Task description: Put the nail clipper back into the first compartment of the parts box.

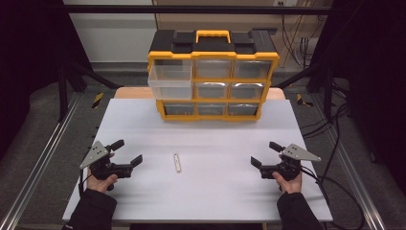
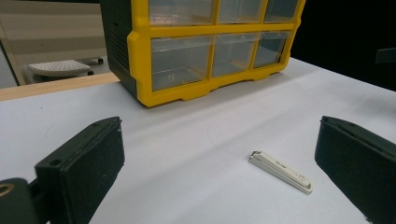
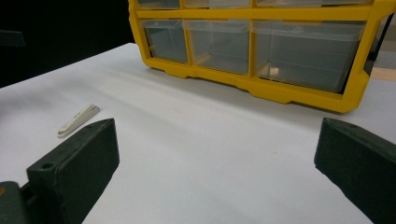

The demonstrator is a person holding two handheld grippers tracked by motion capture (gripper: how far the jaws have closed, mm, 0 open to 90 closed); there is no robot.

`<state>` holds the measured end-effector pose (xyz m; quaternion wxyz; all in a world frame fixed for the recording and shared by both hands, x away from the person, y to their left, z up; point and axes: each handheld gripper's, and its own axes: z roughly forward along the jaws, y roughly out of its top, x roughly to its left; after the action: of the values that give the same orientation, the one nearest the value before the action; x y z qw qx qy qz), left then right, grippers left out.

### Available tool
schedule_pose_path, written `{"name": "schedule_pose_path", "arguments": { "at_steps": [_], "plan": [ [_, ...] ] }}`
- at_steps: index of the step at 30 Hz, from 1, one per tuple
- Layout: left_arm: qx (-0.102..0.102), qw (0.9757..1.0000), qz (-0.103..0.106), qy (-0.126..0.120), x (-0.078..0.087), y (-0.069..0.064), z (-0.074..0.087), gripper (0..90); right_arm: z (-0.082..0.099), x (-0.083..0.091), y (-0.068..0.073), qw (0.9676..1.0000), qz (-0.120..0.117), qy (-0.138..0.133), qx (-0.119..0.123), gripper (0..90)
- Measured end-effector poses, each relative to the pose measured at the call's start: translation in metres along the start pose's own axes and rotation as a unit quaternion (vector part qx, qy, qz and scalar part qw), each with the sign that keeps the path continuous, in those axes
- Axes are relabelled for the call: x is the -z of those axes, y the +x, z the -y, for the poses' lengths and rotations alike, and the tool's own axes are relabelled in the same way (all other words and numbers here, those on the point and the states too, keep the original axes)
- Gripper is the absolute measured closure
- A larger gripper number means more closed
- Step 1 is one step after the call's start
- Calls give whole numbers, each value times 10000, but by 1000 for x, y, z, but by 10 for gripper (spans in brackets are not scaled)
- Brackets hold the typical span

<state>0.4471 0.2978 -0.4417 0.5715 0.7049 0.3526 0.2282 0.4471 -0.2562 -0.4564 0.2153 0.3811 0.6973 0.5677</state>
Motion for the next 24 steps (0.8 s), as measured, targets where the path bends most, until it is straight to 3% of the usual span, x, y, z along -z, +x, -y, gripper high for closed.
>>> {"name": "schedule_pose_path", "arguments": {
  "at_steps": [15,20,24],
  "plan": [
    [-22,10000,-6,0,0,0,1,16,-4,-2,3,9998,91,135,103,5],
    [-42,10000,-23,16,0,0,2,16,-7,-8,11,9992,85,342,202,5],
    [-25,10000,-12,43,0,0,3,16,-11,-11,16,9991,36,358,228,5]
  ]
}}
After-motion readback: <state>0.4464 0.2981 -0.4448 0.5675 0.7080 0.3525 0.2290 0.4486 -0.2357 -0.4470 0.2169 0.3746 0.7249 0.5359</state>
